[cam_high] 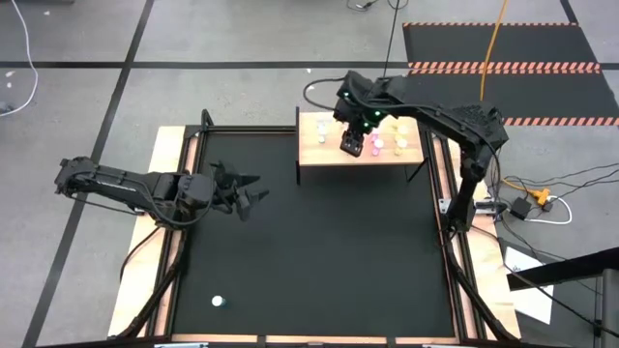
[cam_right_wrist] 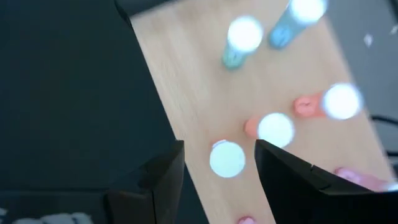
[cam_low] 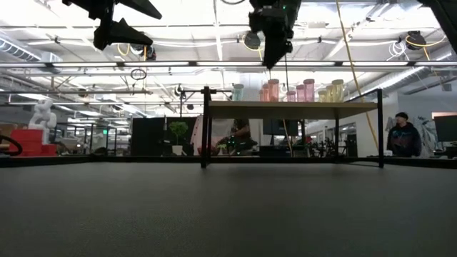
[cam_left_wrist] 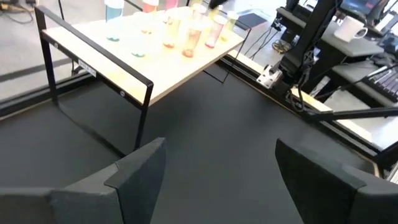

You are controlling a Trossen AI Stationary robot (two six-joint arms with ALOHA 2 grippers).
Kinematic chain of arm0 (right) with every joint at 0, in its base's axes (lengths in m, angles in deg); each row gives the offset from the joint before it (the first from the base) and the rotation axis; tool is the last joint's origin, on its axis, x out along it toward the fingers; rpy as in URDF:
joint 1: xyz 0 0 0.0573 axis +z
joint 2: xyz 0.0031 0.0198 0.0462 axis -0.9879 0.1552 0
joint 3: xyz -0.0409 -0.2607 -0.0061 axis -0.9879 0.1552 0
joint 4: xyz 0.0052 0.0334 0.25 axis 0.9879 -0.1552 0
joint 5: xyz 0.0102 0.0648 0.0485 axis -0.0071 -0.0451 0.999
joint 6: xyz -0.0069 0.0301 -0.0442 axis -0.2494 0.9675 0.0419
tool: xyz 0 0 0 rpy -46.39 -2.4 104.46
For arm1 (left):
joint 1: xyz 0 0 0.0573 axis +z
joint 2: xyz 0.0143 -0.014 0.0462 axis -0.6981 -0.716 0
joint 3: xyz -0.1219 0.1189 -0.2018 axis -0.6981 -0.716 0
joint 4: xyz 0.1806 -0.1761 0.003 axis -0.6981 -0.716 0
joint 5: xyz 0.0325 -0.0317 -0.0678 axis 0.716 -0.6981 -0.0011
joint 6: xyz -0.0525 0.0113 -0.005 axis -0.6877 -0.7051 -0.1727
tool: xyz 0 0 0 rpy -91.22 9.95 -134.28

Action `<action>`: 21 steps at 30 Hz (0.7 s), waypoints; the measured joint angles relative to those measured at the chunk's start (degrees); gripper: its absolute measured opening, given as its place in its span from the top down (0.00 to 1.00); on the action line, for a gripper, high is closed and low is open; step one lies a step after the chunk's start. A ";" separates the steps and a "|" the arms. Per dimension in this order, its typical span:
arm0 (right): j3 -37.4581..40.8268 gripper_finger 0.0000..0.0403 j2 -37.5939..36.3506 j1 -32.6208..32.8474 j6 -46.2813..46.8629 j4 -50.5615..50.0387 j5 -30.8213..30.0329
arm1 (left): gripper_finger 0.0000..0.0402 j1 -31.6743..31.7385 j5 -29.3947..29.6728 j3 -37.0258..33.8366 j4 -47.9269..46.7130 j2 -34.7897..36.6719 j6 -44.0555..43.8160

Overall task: Pick and place medicine bottles onto shelf by color
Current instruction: Put the blue pill bottle on the shelf aligned with the other blue pill bottles

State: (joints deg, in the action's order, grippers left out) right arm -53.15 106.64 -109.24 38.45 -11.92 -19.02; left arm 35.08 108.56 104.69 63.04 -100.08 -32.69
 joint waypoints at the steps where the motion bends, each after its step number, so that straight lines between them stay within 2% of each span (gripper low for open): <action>1: 0.00 0.52 -0.80 0.00 -0.10 0.65 0.00 | 0.25 0.00 0.00 0.00 0.00 0.00 0.62; 9: 0.00 0.52 -7.20 2.91 0.40 9.68 0.44 | 0.25 0.00 -0.03 0.00 0.13 0.00 3.59; 12: 0.00 0.52 -8.71 5.71 0.78 14.37 2.78 | 0.25 -0.42 -1.81 0.00 0.51 0.00 5.94; 17: 1.39 0.52 -8.85 11.16 -0.98 21.57 12.44 | 0.31 -4.56 -9.12 0.10 2.58 0.00 11.45; 21: 7.43 0.52 -8.80 16.05 -1.39 32.82 20.36 | 0.40 -9.42 -9.39 0.83 1.60 0.02 11.32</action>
State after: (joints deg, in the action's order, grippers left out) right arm -45.71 97.84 -93.19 37.07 20.90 1.34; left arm 25.66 99.17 105.52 64.64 -100.06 -21.37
